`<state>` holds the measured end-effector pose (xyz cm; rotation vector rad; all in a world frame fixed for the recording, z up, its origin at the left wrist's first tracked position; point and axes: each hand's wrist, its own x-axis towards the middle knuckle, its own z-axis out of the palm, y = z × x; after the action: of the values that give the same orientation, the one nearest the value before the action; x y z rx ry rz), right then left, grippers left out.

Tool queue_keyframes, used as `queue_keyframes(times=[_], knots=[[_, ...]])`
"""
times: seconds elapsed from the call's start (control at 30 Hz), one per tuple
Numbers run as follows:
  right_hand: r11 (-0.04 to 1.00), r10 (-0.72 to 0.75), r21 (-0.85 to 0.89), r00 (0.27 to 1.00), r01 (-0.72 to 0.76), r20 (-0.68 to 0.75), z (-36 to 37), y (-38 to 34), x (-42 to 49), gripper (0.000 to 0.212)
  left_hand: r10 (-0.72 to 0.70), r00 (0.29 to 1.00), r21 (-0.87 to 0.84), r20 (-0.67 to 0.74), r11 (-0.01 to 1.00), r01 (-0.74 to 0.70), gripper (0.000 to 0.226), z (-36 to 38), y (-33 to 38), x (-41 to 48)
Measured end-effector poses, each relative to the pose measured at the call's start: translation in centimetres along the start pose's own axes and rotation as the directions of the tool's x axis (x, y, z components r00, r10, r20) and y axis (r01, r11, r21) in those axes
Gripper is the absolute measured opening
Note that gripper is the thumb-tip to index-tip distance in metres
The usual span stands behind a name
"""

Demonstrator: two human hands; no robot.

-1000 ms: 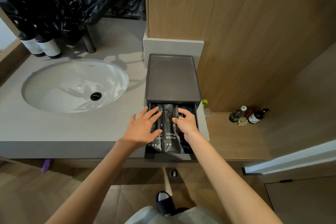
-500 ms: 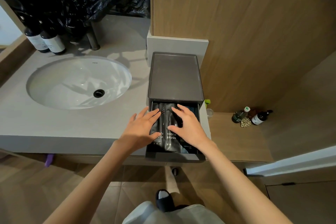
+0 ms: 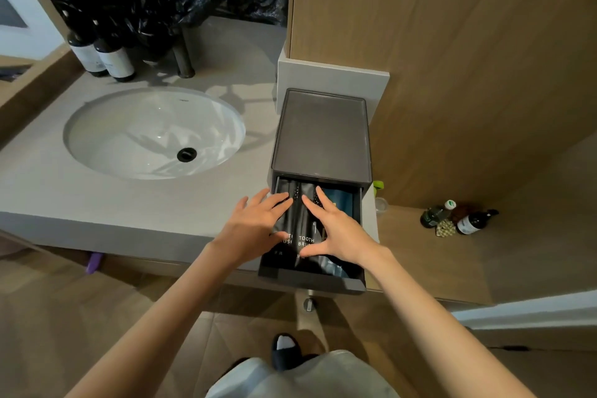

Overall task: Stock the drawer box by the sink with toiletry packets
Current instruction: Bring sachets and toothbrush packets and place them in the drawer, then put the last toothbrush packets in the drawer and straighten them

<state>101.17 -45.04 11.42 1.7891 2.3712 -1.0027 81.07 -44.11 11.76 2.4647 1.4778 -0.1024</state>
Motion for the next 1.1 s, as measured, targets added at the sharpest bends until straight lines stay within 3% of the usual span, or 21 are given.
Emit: queue_keyframes(times=[0.1, 0.23, 0.33, 0.43, 0.5, 0.6, 0.7, 0.83, 0.97, 1.1], knots=[[0.998, 0.021, -0.059, 1.0, -0.022, -0.019, -0.7, -0.5, -0.5, 0.099, -0.025, 0.999, -0.069, 0.045, 0.997, 0.028, 0.066, -0.6, 0.1, -0.1], [0.988, -0.029, -0.154, 0.973, -0.006, -0.23, -2.4, -2.8, -1.6, 0.059, -0.007, 0.998, -0.224, -0.064, 0.975, -0.007, 0.061, -1.5, -1.5, -1.7], [0.997, -0.08, -0.046, 0.939, 0.069, -0.335, -3.3, -6.5, -2.1, 0.045, -0.036, 0.975, -0.324, -0.219, 0.945, -0.037, 0.058, -3.0, -4.2, -4.3], [0.982, -0.102, 0.105, 0.916, 0.154, -0.388, -2.9, -12.1, -1.7, 0.041, -0.154, 0.912, -0.44, -0.38, 0.898, -0.032, 0.046, -4.7, -8.1, -8.2], [0.954, -0.115, 0.201, 0.889, 0.224, -0.444, -1.4, -16.5, -0.9, 0.038, -0.267, 0.865, -0.544, -0.425, 0.839, -0.008, 0.043, -5.6, -11.4, -11.8], [0.88, -0.077, 0.374, 0.863, 0.294, -0.499, 2.4, -23.7, 1.0, 0.033, -0.445, 0.799, -0.743, -0.404, 0.669, -0.003, 0.038, -6.1, -17.5, -18.0], [0.812, -0.05, 0.495, 0.882, 0.31, -0.469, 7.5, -31.3, 3.8, 0.029, -0.583, 0.725, -0.858, -0.365, 0.514, -0.019, 0.034, -5.6, -24.1, -23.8], [0.773, -0.075, 0.579, 0.943, 0.26, -0.323, 13.1, -39.9, 7.0, 0.028, -0.653, 0.703, -0.901, -0.282, 0.431, 0.038, 0.035, -4.4, -31.5, -31.2], [0.783, -0.12, 0.574, 0.964, 0.24, -0.239, 15.0, -46.2, 9.7, 0.028, -0.685, 0.701, -0.921, -0.199, 0.376, 0.106, 0.039, -4.5, -37.7, -36.5], [0.795, -0.125, 0.554, 0.96, 0.248, -0.251, 15.7, -51.2, 14.1, 0.028, -0.707, 0.671, -0.919, -0.224, 0.383, 0.096, 0.037, -5.2, -44.6, -38.5]])
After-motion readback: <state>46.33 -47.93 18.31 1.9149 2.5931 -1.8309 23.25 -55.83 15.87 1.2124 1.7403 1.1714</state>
